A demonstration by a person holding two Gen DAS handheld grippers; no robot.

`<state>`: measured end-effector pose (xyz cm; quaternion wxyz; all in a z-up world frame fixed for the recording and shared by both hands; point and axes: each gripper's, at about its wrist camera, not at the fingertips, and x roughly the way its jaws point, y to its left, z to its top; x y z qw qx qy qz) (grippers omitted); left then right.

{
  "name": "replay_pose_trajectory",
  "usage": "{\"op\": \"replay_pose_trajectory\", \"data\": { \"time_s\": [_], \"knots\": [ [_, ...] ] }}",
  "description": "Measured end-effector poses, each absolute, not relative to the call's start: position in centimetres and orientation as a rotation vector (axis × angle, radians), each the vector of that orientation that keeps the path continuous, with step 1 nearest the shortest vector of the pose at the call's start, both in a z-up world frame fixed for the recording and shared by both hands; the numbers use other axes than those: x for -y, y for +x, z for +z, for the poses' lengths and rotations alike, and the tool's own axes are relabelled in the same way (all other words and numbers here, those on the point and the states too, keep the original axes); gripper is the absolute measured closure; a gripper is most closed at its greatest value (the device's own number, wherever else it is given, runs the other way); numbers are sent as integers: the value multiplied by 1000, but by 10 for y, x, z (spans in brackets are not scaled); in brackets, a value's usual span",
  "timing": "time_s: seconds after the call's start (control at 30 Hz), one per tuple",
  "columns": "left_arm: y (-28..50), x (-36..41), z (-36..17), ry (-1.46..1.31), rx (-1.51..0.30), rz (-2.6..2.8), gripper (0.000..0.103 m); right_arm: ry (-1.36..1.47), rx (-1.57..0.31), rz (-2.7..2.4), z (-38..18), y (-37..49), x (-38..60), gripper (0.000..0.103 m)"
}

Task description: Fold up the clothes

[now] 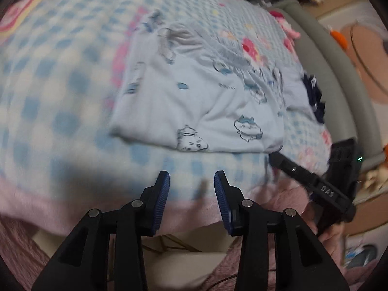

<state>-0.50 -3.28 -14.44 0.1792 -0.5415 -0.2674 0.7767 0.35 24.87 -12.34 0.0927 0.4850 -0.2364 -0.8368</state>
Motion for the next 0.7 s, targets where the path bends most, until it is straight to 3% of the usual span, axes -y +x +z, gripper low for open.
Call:
{"op": "replay_pose_trajectory", "data": {
  "time_s": [0.17,0.27,0.33,0.4,0.47,0.5,0.7],
  "knots": [
    [-16,70,-152,-1448,1033,2227,64,1456,775,-2465,-127,1,-245,72],
    [-26,72,-157,-1441,1082,2234,69,1436,843,-2490,-126,-2,-247,71],
    [-30,69,-156,-1429,1061,2265,74,1422,890,-2506,-125,-4,-249,73],
    [-34,66,-153,-1426,1020,2313,86,1407,936,-2522,-125,-7,-251,78],
    [-35,65,-150,-1431,962,2355,92,1392,983,-2537,-124,-9,-253,92],
    [-36,65,-149,-1433,933,2376,93,1384,1006,-2544,-124,-10,-254,93],
    [-34,64,-133,-1412,775,2495,94,1430,668,-2680,-111,-3,-234,97]
  ]
}}
